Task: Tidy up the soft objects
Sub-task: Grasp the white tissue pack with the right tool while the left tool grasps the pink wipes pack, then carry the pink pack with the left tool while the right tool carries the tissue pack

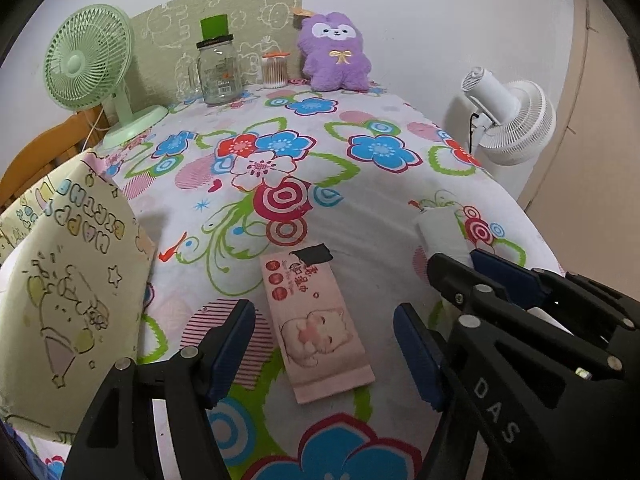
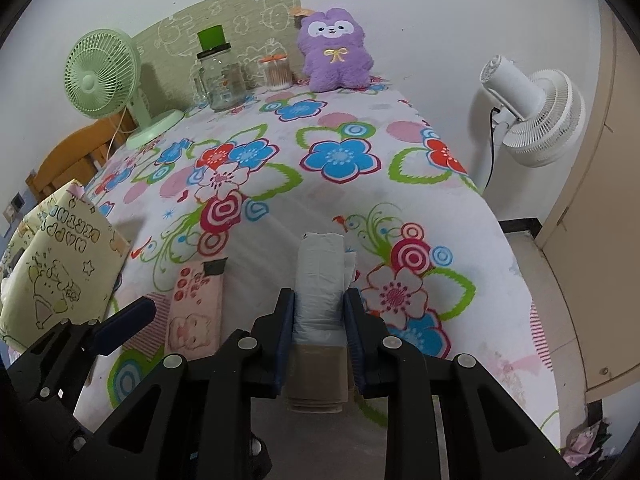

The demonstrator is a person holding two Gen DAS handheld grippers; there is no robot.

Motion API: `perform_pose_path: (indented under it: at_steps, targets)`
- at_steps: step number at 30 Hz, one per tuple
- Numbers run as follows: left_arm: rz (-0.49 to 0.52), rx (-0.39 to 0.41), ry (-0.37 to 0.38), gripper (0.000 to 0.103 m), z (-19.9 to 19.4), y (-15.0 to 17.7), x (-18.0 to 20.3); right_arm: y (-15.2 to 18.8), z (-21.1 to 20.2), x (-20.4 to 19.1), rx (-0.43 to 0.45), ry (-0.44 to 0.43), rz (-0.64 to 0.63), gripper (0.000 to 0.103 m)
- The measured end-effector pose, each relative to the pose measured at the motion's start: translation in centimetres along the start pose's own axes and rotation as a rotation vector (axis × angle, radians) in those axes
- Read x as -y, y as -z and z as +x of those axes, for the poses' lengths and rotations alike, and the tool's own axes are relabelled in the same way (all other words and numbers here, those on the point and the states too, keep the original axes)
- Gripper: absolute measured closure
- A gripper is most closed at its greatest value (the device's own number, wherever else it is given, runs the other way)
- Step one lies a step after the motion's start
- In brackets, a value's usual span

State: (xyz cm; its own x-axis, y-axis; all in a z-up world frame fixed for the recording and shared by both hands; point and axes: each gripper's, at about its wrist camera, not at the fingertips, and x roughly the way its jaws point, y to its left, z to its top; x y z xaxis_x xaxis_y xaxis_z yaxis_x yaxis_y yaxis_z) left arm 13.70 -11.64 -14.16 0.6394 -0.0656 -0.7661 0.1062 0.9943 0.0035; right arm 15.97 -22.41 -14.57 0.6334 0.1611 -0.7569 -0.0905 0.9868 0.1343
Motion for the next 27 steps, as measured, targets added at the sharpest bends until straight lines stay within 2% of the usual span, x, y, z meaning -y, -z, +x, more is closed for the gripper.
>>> perform_pose_path:
  at_steps: [7, 8, 12, 19, 27]
  targets:
    - [-0.024, -0.019, -0.002, 0.030, 1.1, -0.6, -0.2, -0.6, 0.6, 0.3, 0.002, 0.002, 0.006, 0.075]
    - [-0.025, -0.022, 0.000, 0.035, 1.2, -0.6, -0.3, -0.6, 0.6, 0.3, 0.000, 0.002, 0.007, 0.075]
    - [-0.030, -0.021, 0.001, 0.039, 1.3, -0.6, -0.4, -0.7, 0.9, 0.3, -0.006, -0.003, 0.012, 0.075]
    - [-0.043, -0.015, 0.009, 0.060, 1.0, -0.5, -0.8, -0.8, 1.0, 0.0, -0.009, -0.006, 0.011, 0.075]
    - [-0.050, -0.020, 0.022, 0.062, 0.7, -0.2, -1.0, -0.7, 0.8, -0.5, -0.011, -0.009, 0.013, 0.075]
